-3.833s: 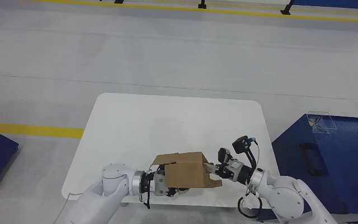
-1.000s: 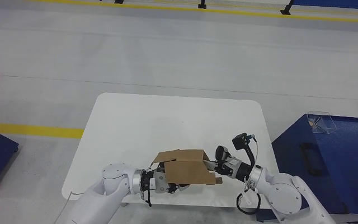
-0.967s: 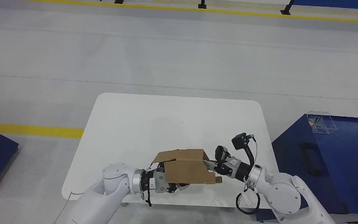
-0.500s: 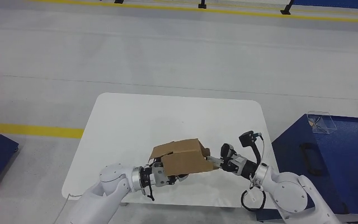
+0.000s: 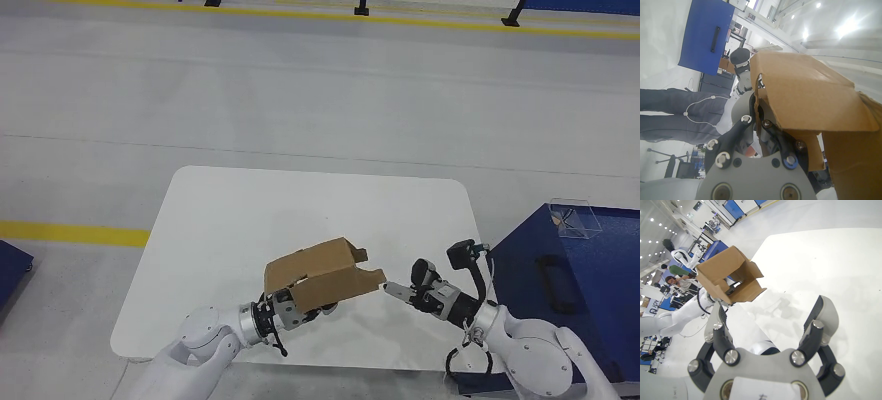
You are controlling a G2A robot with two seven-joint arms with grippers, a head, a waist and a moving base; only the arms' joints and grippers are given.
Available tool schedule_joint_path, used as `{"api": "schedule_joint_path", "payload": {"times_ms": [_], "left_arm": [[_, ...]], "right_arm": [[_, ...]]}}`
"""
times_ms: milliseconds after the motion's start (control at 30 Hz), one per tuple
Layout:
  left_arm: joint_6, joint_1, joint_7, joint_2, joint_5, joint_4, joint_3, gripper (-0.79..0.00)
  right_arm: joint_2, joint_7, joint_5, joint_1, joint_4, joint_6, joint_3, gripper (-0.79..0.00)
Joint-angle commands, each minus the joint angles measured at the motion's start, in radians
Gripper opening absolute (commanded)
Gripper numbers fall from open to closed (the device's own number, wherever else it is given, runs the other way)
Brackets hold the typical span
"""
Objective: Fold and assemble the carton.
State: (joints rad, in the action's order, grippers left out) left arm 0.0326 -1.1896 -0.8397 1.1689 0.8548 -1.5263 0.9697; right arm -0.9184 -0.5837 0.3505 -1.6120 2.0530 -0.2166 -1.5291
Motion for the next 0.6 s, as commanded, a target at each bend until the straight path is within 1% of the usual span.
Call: {"api": "schedule_joint_path", "payload": {"times_ms": [0,167,267,333,433,567], "left_arm": [[-0.009,-0.005,-0.007,0.001,-0.008,-0.003,-0.002,-0.785],[-0.014,-0.011,-0.009,0.004,-0.024,-0.003,-0.004,-0.785],[-0.010,-0.012,-0.008,0.005,-0.025,-0.003,-0.002,-0.785],[-0.008,-0.012,-0.006,0.005,-0.027,-0.001,0.002,-0.785],[-0.005,-0.014,-0.001,0.006,-0.023,0.003,0.010,-0.785],[0.004,-0.015,0.015,0.008,-0.009,0.009,0.019,-0.785]], "right_arm": [[-0.005,0.023,0.049,0.017,0.001,0.028,0.043,0.000],[-0.013,0.013,0.065,0.057,-0.009,0.034,0.108,0.000],[-0.016,0.032,0.113,0.070,-0.010,0.057,0.127,0.000],[-0.018,0.058,0.125,0.070,-0.015,0.080,0.119,0.000],[-0.019,0.085,0.088,0.057,-0.018,0.091,0.084,0.000],[-0.017,0.082,0.038,0.012,0.001,0.044,0.031,0.000]]}}
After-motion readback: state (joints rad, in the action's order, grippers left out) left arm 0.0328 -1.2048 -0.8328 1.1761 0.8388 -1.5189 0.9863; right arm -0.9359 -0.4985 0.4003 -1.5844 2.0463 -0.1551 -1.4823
